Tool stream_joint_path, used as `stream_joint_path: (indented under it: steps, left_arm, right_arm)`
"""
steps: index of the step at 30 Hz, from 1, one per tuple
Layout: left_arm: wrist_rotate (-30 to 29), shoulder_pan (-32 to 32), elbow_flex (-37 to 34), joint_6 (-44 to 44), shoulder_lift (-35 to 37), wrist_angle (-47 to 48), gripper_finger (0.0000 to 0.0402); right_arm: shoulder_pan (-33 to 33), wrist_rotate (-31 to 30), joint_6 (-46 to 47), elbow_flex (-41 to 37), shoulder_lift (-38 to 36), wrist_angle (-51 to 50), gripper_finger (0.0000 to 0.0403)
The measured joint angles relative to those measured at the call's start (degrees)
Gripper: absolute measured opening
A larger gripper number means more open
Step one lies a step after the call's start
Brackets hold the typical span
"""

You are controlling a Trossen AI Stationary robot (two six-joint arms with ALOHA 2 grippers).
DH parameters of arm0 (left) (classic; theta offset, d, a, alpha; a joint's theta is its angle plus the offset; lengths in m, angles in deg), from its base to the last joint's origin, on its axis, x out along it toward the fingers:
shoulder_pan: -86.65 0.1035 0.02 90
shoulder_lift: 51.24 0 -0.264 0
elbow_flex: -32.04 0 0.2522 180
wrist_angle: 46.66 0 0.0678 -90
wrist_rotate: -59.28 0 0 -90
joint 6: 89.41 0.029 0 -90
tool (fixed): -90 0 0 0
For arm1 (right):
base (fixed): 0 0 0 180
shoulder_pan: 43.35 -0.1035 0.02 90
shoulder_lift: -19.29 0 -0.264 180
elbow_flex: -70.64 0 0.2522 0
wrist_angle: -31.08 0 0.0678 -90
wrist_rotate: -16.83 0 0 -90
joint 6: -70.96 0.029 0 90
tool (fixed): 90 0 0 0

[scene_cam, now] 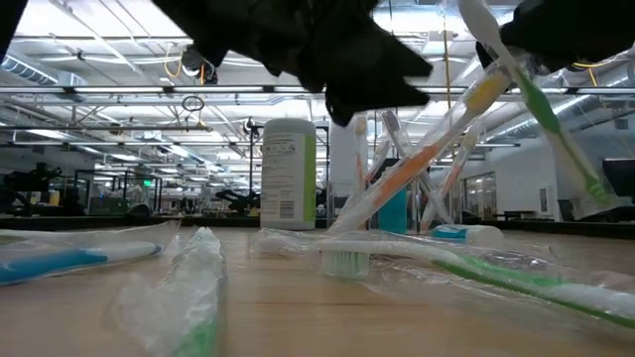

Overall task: Pick & Place toothbrushing station
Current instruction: Put the green toothbrush into the transparent organizer

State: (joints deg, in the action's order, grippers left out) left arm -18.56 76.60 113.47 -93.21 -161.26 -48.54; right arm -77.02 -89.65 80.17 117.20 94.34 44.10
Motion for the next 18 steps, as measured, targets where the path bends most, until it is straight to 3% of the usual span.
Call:
stream_joint_path:
  steps: [5, 11, 18]
  left_arm:
    - [0.9, -0.3, 5.6, 0.3, -4.5, 5.1, 0.0195]
    - [-4.5, 0.0, 6.6, -0.8, -5.2, 5.7, 0.0192]
    - [0.4, 1.1, 6.6, -1.2, -5.2, 6.9, 0.0111]
  right_arm:
    - [0.0, -0.1, 0.0, 0.0, 0.0, -0.9, 0.0]
    - [0.0, 0.0, 0.4, 0.0, 0.0, -1.9, 0.0]
    - [-0.1, 0.0, 0.5, 0.0, 0.0, -1.9, 0.0]
